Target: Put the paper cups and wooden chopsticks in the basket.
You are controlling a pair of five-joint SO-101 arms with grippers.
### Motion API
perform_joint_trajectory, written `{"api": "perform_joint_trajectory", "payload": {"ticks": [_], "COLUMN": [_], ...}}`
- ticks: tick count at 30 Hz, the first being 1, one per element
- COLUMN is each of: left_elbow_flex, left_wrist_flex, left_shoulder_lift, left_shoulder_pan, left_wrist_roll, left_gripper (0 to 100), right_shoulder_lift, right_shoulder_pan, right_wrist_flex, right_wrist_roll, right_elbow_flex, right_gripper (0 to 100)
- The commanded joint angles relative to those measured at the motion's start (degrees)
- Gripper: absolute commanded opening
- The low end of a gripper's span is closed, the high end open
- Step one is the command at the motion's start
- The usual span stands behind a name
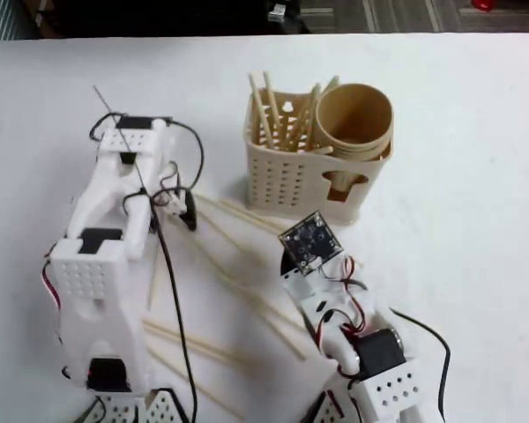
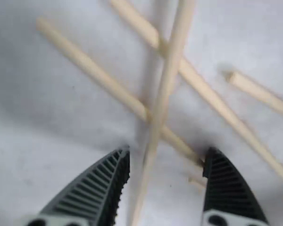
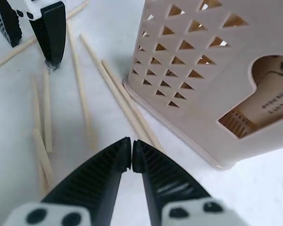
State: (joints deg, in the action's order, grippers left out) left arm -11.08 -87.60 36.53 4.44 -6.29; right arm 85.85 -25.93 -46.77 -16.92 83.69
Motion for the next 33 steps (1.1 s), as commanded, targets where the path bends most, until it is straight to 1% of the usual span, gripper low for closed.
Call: {"api": "perform_joint_trajectory", "payload": {"ticks": [1,4,5,7,9,14,17,22,28,33], "left_elbow_flex": [0.7,-0.62,-1.05,-1.49,-1.49,-3.25,-5.1,-7.21,-7.21,-7.3], "left_wrist_flex": [4.84,4.84,4.75,4.31,4.22,0.53,-2.11,-5.19,-4.84,-2.81], "left_shoulder_lift": [-0.75,-0.66,-0.66,-0.84,-1.27,-3.82,-7.52,-15.87,-26.42,-35.47], "left_shoulder_pan": [1.1,0.75,0.75,0.75,0.75,0.57,0.57,0.57,-0.04,-2.86], "left_wrist_roll": [-0.53,-0.53,-0.53,-0.53,-0.53,0.09,2.2,2.29,2.29,2.37], "left_gripper": [15,4,2,3,2,2,2,2,2,2], "right_shoulder_lift": [0.84,0.84,0.84,0.84,0.84,0.84,0.84,0.84,0.84,0.84], "right_shoulder_pan": [0.57,0.57,0.57,0.57,0.57,0.57,0.57,0.57,0.57,0.57], "right_wrist_flex": [1.27,1.27,1.27,1.27,1.27,1.27,1.27,1.27,1.1,1.01], "right_wrist_roll": [-0.44,-0.44,-0.44,-0.44,-0.44,-0.44,-0.44,-0.44,-0.44,-0.44], "right_elbow_flex": [-0.62,-0.62,-0.62,-0.62,-0.62,-0.62,-0.62,-0.62,-0.62,-0.62], "right_gripper": [1.9,1.9,1.9,1.9,1.9,1.9,1.9,1.9,1.9,1.9]}}
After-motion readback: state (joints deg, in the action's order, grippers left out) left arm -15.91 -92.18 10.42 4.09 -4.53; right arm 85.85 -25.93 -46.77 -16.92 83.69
